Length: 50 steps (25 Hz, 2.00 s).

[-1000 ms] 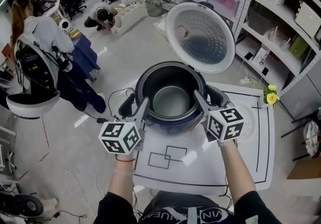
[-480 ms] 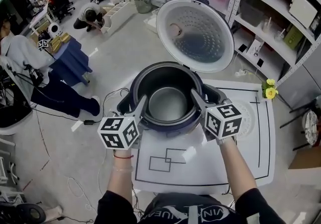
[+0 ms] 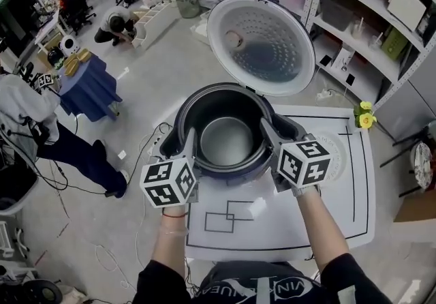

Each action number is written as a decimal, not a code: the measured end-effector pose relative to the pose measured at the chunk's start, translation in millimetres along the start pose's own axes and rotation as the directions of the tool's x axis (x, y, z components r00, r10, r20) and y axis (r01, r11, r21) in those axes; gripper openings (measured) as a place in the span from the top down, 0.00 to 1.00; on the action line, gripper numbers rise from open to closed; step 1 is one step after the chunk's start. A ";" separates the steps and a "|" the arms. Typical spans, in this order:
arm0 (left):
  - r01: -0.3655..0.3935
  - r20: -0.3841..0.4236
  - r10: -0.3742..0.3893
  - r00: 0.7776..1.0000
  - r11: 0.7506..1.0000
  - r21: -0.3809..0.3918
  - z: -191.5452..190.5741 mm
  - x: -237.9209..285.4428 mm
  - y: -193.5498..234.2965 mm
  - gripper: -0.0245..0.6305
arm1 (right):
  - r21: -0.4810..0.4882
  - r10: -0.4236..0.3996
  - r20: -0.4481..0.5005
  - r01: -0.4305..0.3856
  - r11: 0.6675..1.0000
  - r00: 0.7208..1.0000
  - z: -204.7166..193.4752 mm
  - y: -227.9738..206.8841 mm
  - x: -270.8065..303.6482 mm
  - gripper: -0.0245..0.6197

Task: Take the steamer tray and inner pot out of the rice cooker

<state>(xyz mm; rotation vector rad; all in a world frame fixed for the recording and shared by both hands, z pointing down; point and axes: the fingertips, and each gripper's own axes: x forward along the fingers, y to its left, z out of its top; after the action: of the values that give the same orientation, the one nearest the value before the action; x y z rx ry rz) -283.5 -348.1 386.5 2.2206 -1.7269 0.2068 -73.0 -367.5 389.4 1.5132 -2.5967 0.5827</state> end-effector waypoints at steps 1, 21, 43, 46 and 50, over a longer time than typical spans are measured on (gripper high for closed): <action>0.000 0.009 0.000 1.000 1.000 -0.018 1.4 -0.4 0.7 0.72 | -0.006 -0.003 0.006 0.003 1.000 1.000 1.5 1.2 -0.5 0.80; 0.065 0.217 -0.048 0.975 0.995 -0.072 53.1 -33.5 -13.1 0.77 | -0.011 -0.017 0.249 0.020 1.000 0.968 58.1 22.4 -39.0 0.82; 0.142 0.435 -0.100 0.895 0.988 -0.066 120.7 -107.7 -71.3 0.78 | 0.026 0.012 0.439 -0.026 0.999 0.899 118.9 40.6 -127.2 0.82; 0.154 0.449 -0.112 0.887 0.987 -0.056 122.9 -118.7 -89.7 0.78 | 0.024 0.011 0.455 -0.025 0.999 0.891 122.1 36.4 -148.5 0.82; 0.172 0.438 -0.133 0.889 0.984 -0.050 111.7 -124.6 -124.5 0.78 | 0.042 -0.009 0.463 -0.012 0.999 0.886 115.9 17.3 -183.2 0.82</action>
<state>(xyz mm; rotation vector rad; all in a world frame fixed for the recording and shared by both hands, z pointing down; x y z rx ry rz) -205.0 -244.2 223.5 2.4540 -1.7076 -0.4268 19.4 -251.2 230.5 1.8612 -2.9382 0.3036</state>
